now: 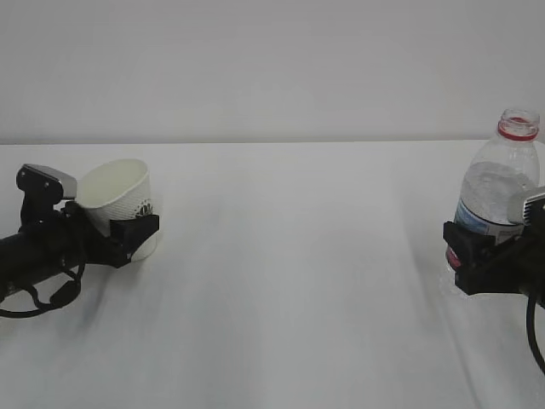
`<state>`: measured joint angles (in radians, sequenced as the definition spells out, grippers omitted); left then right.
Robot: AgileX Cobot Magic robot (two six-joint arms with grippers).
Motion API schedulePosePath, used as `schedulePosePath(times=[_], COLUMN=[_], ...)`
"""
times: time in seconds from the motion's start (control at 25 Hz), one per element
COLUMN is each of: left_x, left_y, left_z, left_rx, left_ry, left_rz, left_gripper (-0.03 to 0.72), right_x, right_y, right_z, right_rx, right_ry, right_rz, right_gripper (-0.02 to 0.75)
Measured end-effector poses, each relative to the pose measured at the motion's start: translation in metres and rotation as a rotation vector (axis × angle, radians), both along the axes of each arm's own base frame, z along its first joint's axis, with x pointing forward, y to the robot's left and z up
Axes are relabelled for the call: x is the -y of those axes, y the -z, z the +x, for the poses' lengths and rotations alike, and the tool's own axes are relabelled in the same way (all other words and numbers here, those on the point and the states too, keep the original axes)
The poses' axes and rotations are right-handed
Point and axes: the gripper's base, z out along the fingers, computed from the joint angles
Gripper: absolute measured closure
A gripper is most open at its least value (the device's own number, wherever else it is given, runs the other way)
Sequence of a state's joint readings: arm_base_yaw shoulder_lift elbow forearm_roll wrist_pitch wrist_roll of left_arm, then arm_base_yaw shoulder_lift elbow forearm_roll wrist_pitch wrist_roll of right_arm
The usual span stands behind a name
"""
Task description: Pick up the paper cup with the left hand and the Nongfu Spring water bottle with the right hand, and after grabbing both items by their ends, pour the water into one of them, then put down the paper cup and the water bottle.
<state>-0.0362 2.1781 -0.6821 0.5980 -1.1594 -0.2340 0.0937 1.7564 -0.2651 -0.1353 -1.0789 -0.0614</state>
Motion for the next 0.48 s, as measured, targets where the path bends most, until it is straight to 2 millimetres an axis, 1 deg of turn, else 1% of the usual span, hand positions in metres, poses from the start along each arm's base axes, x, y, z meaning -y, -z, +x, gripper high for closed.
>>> schedulePosePath(times=[0.16, 0.24, 0.48], left_x=[0.008, 0.017, 0.059], left_y=[0.0, 0.0, 0.0], left_z=[-0.003, -0.005, -0.017], left_rx=[-0.008, -0.008, -0.011], left_ry=[0.06, 0.094, 0.229], left_rz=[-0.006, -0.007, -0.006], left_gripper=[0.143, 0.143, 0.144], right_x=[0.0, 0.0, 0.0], right_y=[0.0, 0.0, 0.0], right_z=[0.0, 0.0, 0.0], right_rx=[0.0, 0.0, 0.0], right_ry=[0.0, 0.0, 0.0], right_rz=[0.0, 0.0, 0.0], right_gripper=[0.242, 0.242, 0.242])
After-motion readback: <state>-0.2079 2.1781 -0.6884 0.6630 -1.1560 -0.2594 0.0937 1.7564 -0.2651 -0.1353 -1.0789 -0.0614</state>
